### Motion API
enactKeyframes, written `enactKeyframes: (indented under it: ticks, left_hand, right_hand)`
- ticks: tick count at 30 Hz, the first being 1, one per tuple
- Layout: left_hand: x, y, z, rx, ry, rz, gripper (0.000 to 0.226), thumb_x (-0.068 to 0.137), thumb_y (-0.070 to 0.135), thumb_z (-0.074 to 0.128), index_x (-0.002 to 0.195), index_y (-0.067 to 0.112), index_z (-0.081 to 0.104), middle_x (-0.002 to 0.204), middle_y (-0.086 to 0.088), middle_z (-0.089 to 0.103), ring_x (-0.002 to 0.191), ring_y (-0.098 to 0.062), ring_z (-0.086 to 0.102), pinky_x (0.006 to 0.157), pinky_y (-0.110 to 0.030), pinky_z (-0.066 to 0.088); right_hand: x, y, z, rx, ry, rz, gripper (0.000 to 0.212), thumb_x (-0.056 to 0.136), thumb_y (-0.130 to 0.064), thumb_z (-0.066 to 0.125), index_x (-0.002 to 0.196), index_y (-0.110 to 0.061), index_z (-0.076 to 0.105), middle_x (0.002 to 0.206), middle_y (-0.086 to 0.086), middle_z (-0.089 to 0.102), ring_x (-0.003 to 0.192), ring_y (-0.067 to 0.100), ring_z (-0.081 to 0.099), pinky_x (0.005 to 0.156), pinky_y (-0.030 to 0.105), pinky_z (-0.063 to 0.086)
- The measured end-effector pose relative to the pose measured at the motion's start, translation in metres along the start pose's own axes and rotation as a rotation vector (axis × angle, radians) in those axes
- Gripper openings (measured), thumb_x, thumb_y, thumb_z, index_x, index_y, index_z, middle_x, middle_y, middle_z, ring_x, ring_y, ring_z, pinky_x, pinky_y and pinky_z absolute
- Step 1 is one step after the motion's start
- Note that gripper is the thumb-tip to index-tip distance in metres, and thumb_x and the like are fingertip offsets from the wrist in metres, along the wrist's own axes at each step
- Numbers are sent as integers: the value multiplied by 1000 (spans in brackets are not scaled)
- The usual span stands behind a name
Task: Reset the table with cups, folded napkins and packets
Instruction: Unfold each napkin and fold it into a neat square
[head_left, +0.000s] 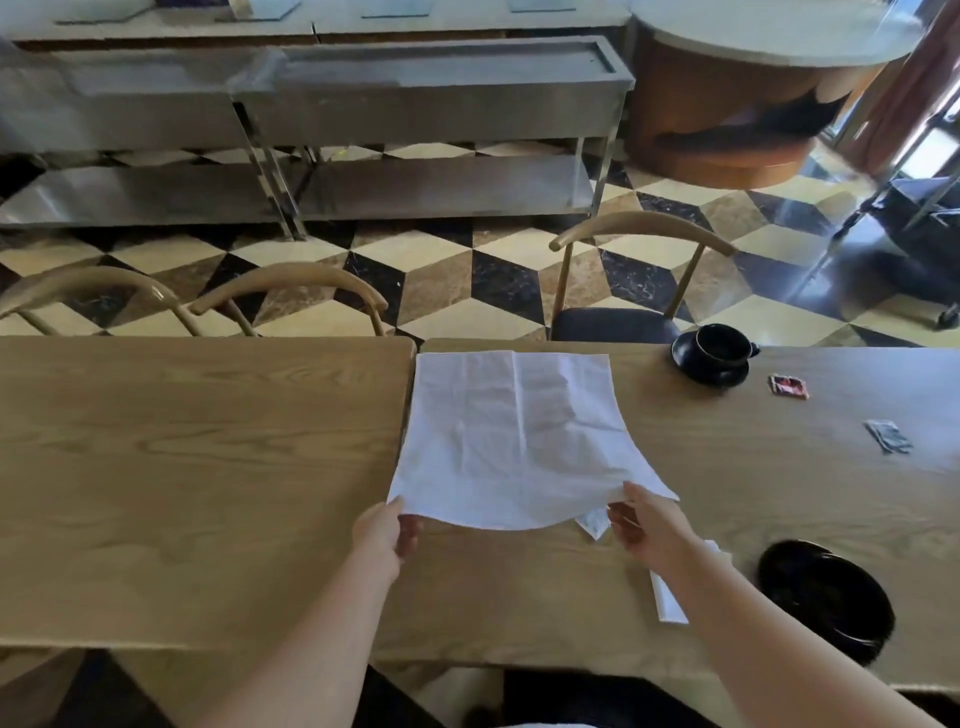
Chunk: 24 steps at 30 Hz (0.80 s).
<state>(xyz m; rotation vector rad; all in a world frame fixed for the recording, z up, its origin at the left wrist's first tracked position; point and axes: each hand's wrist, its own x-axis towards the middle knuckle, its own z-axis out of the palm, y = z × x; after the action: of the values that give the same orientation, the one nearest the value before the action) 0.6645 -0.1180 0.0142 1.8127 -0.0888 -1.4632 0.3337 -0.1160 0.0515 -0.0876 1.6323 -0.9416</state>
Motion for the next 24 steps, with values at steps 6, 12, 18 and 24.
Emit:
enactKeyframes:
  ticks: [6,12,18,24]
  left_hand:
    - [7,-28,-22,54,81,-76,24,97,9,63,116,-5,62,74,-15,66,47,-18,63,31,-18,42]
    - [14,-12,-18,6,73,101,42,89,-2,63,128,13,53,86,-19,70,64,-24,67,55,-30,49]
    - [26,37,14,-16,-45,228,13,96,2,62,108,-4,63,93,-21,74,78,-25,73,81,-39,58]
    - [46,100,60,255,-143,316,24,79,4,79,99,-3,68,86,-18,69,78,-25,64,79,-30,53]
  right_hand:
    - [17,41,-26,3,82,38,10,94,4,57,91,-5,54,64,11,50,40,16,48,32,18,35]
    - [13,15,-31,-45,122,-125,12,84,6,70,88,-1,62,63,12,59,42,11,55,39,21,42]
    - [29,-42,-17,-276,63,-311,53,82,3,77,131,2,59,97,20,76,79,21,73,67,26,61]
    - [83,-108,6,-530,-52,-333,16,87,6,68,102,3,72,98,15,79,94,27,75,85,38,60]
